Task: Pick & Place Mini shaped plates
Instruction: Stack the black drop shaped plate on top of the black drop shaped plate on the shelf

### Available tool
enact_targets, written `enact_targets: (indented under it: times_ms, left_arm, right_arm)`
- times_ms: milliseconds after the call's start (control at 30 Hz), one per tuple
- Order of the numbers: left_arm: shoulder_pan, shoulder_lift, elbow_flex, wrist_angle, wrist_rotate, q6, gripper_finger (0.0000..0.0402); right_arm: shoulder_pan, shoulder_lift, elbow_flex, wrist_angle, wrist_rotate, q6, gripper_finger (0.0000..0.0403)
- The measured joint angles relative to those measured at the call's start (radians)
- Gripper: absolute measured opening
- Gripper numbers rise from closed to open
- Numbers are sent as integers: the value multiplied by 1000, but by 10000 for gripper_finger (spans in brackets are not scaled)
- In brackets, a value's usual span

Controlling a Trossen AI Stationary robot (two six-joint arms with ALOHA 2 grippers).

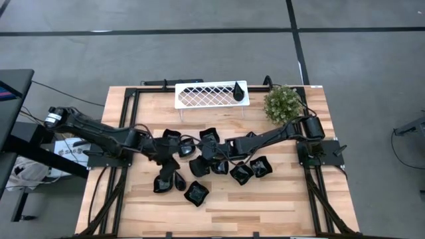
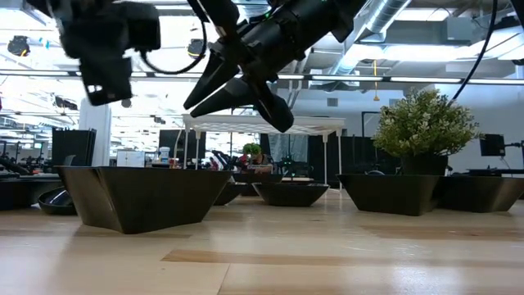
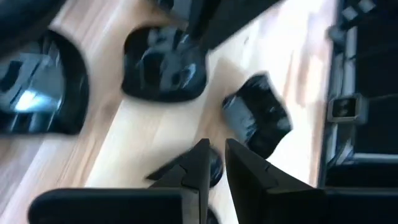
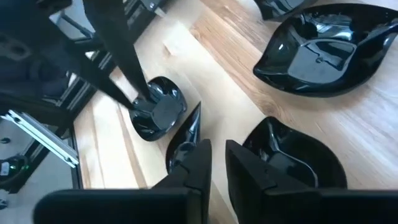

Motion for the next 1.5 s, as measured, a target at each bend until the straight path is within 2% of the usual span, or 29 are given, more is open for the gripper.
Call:
enact_targets:
  times_ms: [233, 367, 700, 1000, 1500]
  left_arm:
    - [-12, 8, -106, 10, 6, -211, 54]
    - [-12, 8, -146, 69, 41, -217, 72]
    - [-11, 20, -156, 103, 42, -238, 116]
    - [0, 145, -155, 141, 43, -245, 118]
    - [13, 247, -155, 226, 82, -238, 118]
  right_arm:
    - [7, -8, 0, -28, 5, -23, 47]
    - [13, -28, -1, -68, 13, -49, 39]
    - [35, -85, -1, -182, 87, -97, 26]
    - [55, -89, 0, -188, 95, -104, 24]
    - [67, -88, 0, -192, 95, -103, 21]
